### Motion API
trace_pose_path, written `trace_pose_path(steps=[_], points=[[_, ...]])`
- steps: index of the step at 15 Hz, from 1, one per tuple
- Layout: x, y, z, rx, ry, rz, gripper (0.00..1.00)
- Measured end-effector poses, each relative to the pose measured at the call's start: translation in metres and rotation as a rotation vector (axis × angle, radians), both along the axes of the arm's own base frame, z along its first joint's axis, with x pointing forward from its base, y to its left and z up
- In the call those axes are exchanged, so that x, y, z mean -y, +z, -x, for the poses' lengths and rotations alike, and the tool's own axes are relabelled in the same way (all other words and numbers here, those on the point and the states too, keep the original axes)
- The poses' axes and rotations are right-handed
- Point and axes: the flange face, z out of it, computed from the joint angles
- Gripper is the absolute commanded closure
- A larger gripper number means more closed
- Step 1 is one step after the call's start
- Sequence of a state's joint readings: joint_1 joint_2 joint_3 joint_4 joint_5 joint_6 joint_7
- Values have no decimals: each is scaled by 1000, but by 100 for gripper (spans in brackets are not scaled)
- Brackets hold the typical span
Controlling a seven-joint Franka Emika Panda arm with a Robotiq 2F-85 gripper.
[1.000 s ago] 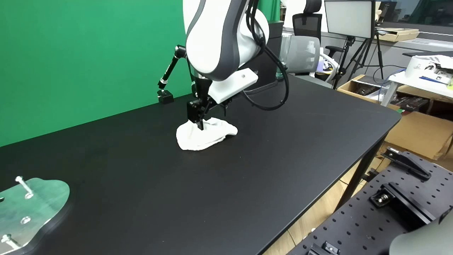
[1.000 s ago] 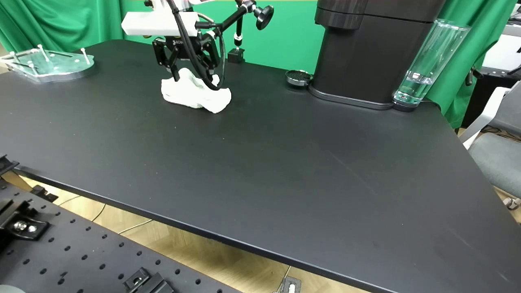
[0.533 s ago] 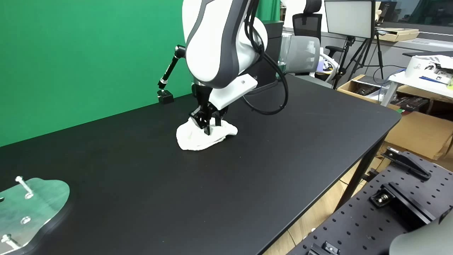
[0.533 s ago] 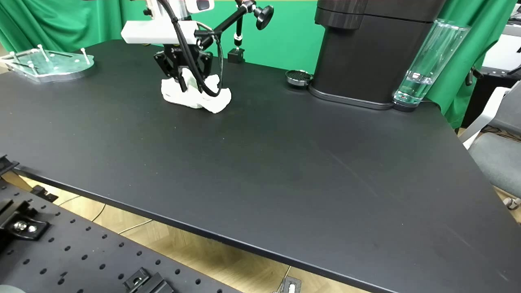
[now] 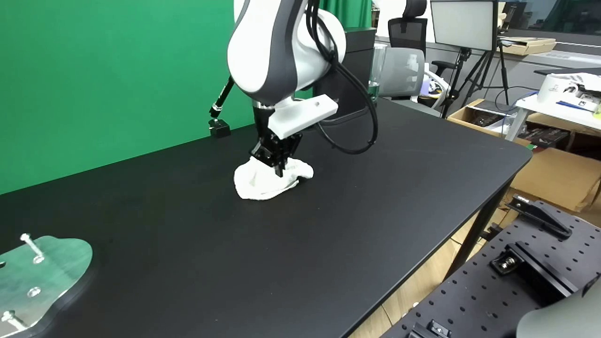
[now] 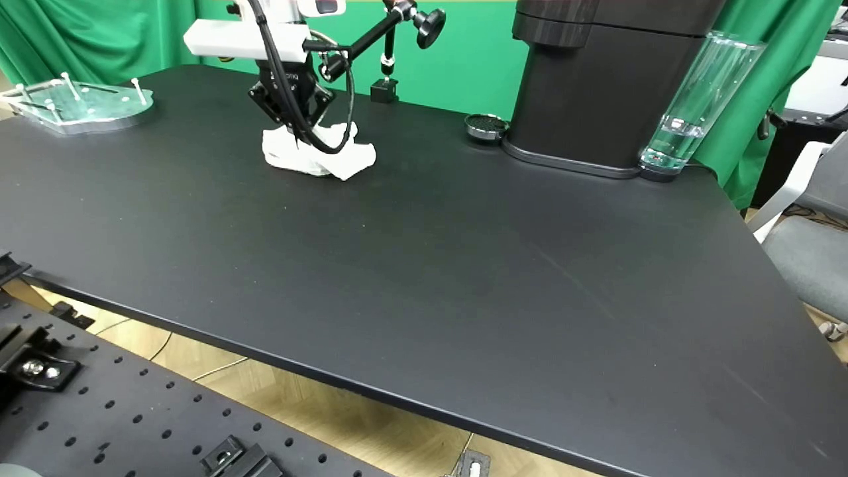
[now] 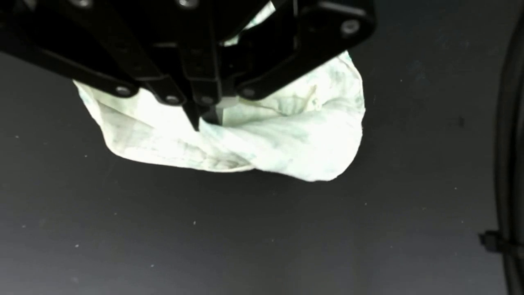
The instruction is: Put the white towel on the black thing on top of the table
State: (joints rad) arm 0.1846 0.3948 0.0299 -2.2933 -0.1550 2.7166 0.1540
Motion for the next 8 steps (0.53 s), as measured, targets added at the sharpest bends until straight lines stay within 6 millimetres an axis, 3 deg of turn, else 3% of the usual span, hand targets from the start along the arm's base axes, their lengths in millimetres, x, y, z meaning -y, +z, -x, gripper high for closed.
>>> trace_pose_path(steps=[3, 8], points=[[-8, 28, -6, -16, -6, 18, 100], [-26, 104, -19, 27, -7, 69, 100]])
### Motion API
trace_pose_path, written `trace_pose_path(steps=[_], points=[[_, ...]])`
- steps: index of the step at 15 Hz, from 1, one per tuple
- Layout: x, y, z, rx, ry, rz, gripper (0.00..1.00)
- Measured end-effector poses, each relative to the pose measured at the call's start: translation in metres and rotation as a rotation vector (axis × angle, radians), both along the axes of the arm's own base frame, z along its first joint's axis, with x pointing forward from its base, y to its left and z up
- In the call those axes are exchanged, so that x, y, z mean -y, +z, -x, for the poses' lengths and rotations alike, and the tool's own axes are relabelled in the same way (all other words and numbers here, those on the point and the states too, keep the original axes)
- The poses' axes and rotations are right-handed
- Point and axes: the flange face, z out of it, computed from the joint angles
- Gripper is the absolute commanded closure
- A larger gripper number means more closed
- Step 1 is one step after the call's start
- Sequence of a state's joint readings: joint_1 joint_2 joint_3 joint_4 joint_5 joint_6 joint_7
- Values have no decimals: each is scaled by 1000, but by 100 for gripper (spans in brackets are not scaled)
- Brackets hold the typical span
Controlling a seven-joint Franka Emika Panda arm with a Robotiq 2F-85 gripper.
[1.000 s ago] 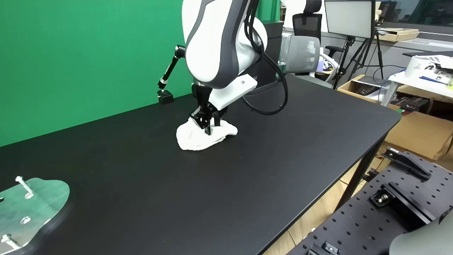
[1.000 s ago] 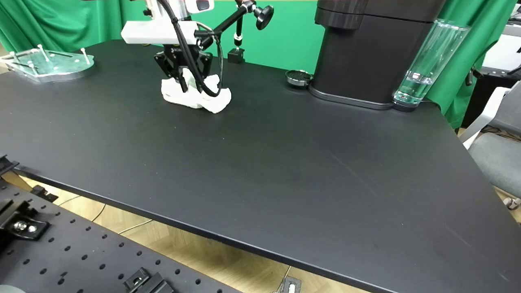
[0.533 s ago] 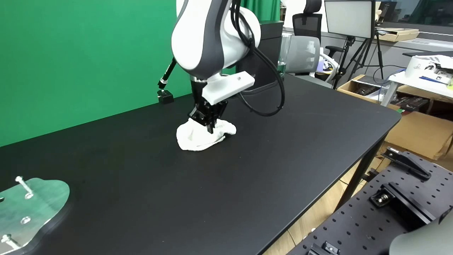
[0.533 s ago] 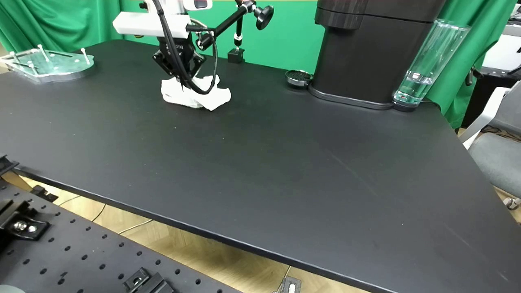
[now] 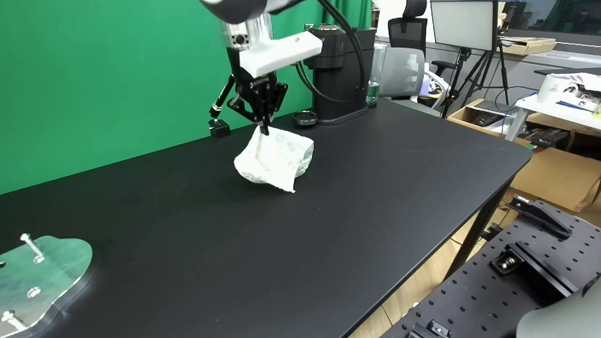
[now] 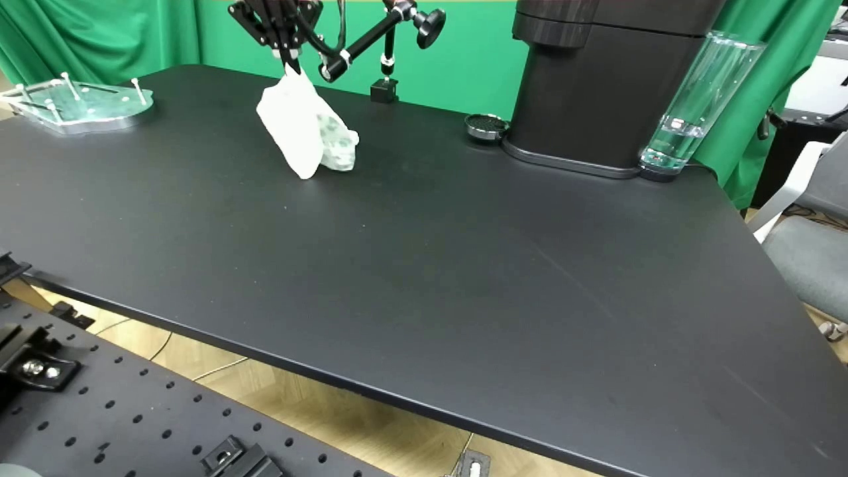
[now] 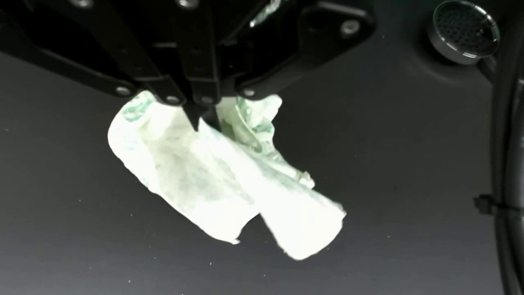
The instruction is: Put the white towel on the black thing on top of the table
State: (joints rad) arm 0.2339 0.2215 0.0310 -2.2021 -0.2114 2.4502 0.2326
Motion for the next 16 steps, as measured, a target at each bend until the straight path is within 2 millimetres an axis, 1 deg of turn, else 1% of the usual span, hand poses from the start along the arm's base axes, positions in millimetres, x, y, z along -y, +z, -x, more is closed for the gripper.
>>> trace_pose_path(steps=[5, 8, 10, 12, 14, 16], points=[[-9, 76, -20, 87, -16, 57, 100], [-9, 108, -36, 132, -43, 78, 100], [-6, 123, -46, 154, -69, 87, 100], [-1, 134, -55, 170, -97, 96, 100], [3, 137, -63, 176, -123, 103, 100], [6, 135, -70, 176, -145, 113, 100]])
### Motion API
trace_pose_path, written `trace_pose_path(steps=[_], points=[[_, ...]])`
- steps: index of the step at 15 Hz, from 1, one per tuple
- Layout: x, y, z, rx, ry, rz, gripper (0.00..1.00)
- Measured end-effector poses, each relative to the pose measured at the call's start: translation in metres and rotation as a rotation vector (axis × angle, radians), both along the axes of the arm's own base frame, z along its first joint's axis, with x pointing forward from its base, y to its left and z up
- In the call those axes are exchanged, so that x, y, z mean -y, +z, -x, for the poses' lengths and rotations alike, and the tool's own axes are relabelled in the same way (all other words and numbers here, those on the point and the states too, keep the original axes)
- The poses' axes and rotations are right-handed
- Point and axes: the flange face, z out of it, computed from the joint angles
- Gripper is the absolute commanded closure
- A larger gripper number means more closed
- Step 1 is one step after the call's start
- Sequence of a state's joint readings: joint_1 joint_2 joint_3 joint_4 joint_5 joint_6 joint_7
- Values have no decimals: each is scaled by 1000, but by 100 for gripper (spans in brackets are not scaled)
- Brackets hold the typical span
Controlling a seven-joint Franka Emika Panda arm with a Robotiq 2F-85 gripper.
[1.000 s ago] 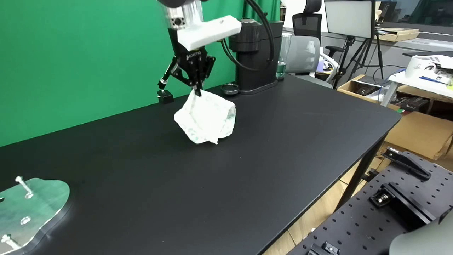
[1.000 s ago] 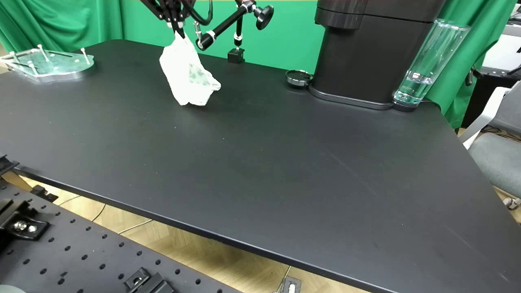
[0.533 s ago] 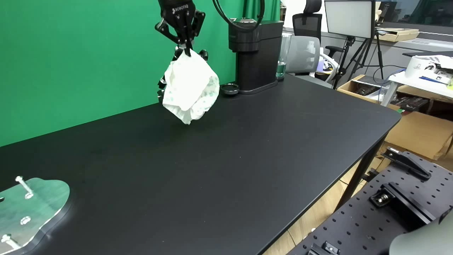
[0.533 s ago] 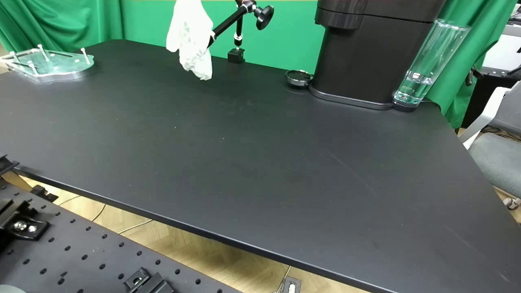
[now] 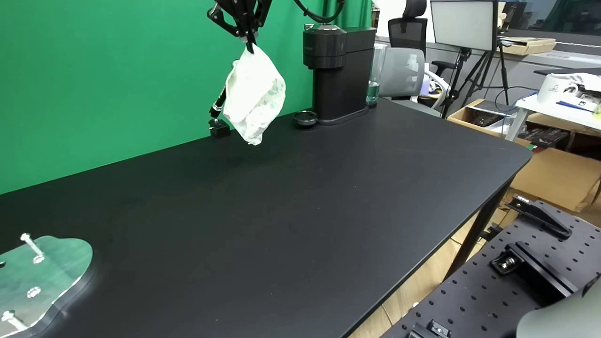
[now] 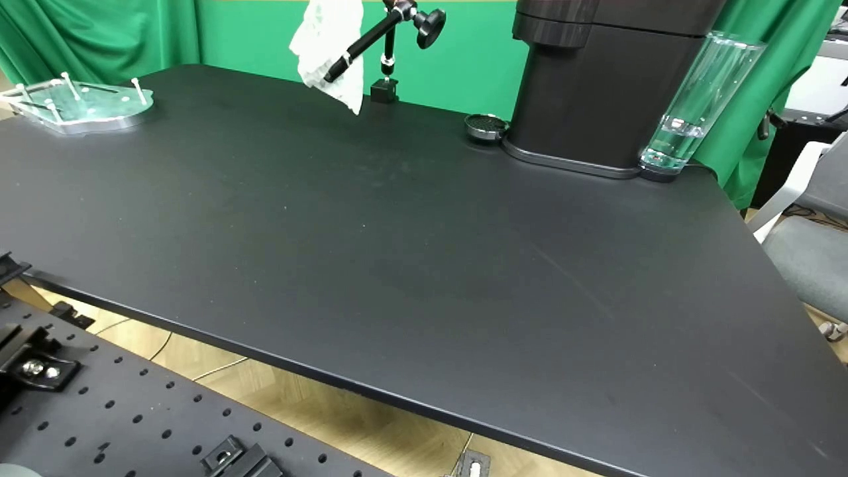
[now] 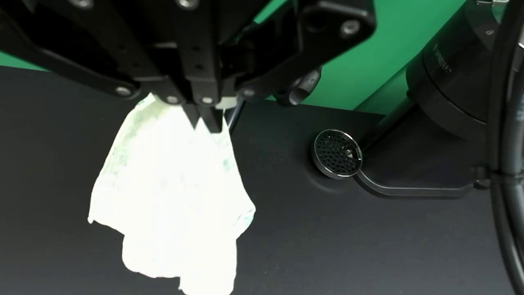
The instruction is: Put the white towel on the black thing on top of the table
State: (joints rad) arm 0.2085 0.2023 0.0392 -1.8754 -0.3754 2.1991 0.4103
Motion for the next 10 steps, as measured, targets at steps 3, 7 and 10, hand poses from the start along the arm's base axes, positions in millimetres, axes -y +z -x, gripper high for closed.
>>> trace_pose_path(steps=[3, 7, 10], points=[[5, -13, -9, -15, -38, 4, 100], [14, -35, -20, -37, -84, 10, 100], [26, -47, -23, -52, -119, 16, 100]])
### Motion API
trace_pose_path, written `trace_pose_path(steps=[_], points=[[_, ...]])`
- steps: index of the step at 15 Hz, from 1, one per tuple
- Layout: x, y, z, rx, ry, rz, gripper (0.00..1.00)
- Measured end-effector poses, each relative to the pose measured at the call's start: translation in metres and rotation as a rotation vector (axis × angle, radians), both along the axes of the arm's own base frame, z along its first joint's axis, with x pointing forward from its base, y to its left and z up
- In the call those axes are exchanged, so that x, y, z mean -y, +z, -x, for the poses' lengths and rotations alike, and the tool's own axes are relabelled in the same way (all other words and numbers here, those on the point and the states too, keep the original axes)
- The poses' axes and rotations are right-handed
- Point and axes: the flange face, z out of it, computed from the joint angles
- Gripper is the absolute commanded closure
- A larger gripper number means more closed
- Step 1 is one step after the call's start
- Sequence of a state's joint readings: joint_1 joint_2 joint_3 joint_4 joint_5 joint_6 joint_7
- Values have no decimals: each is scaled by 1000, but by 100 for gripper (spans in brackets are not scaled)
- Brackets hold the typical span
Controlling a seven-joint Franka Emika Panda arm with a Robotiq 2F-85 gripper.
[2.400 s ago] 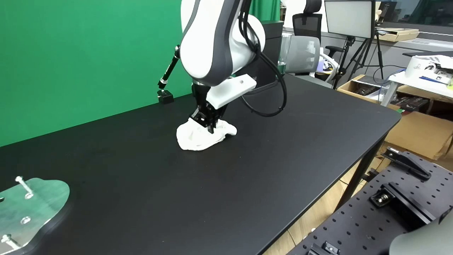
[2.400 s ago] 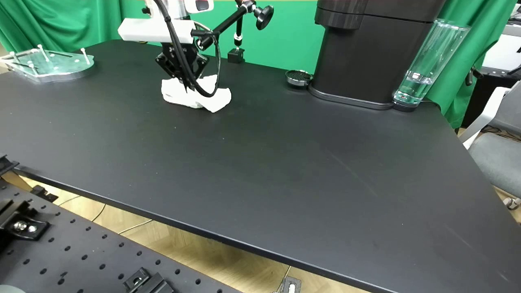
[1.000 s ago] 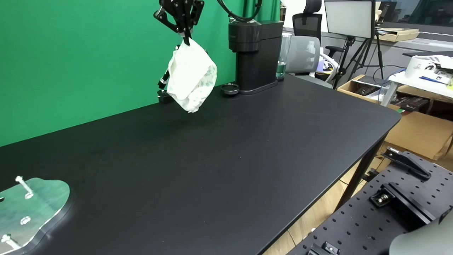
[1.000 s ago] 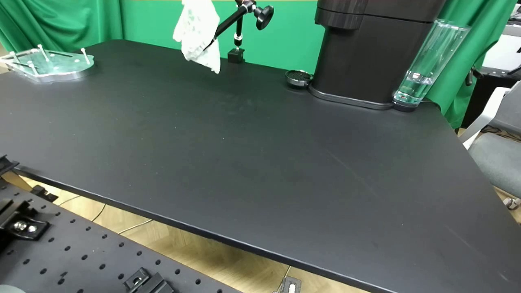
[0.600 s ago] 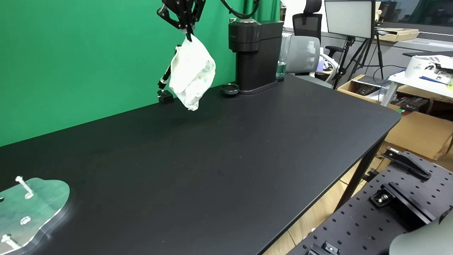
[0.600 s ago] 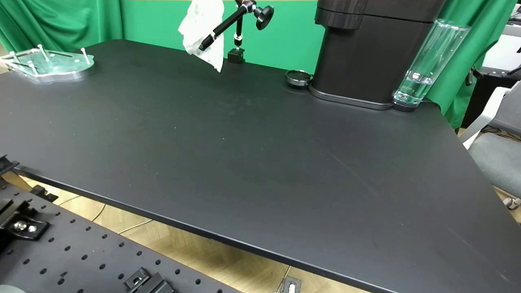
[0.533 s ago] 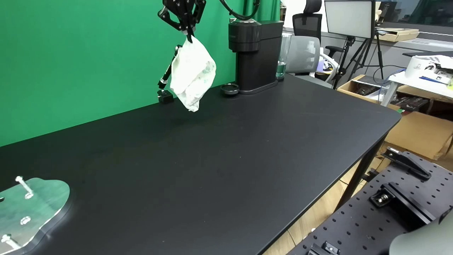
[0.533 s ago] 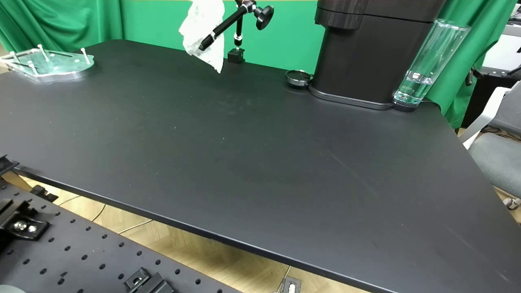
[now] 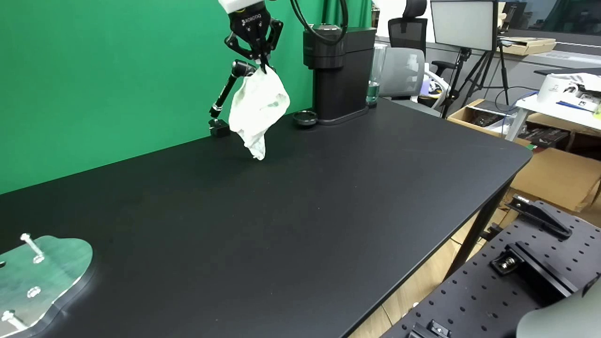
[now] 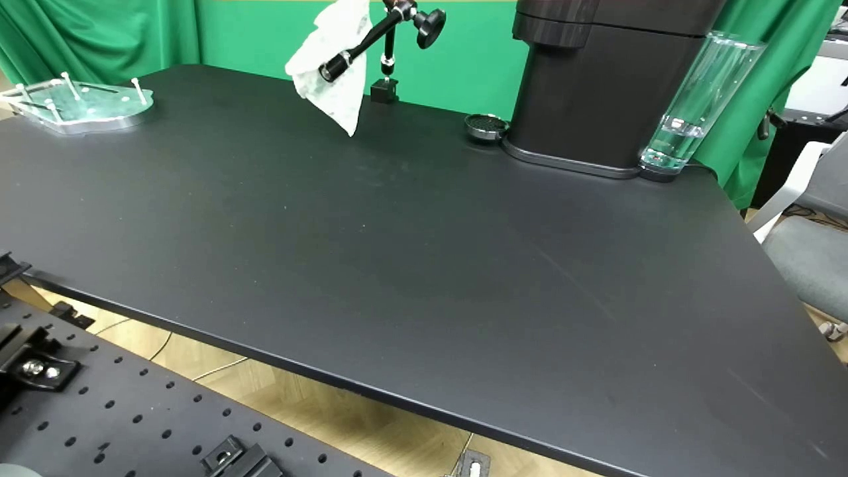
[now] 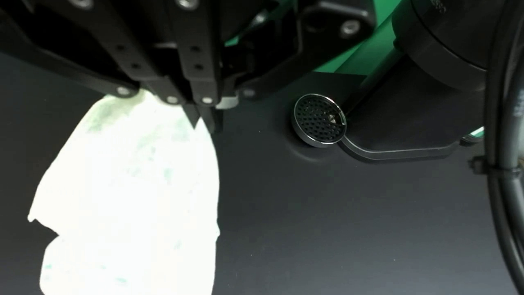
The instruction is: Put the white towel on the black thing on top of the table
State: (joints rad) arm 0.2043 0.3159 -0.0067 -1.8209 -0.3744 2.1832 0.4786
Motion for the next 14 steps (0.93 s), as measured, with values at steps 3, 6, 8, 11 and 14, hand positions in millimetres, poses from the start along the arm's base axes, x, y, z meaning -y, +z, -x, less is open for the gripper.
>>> trace_pose_path(steps=[3, 6, 8, 11, 14], points=[[14, -7, -2, -6, -37, 5, 100], [30, -13, -2, -16, -71, 9, 100], [40, -19, -2, -24, -94, 12, 100], [53, -30, 2, -46, -121, 15, 100], [63, -40, 7, -69, -144, 10, 100]])
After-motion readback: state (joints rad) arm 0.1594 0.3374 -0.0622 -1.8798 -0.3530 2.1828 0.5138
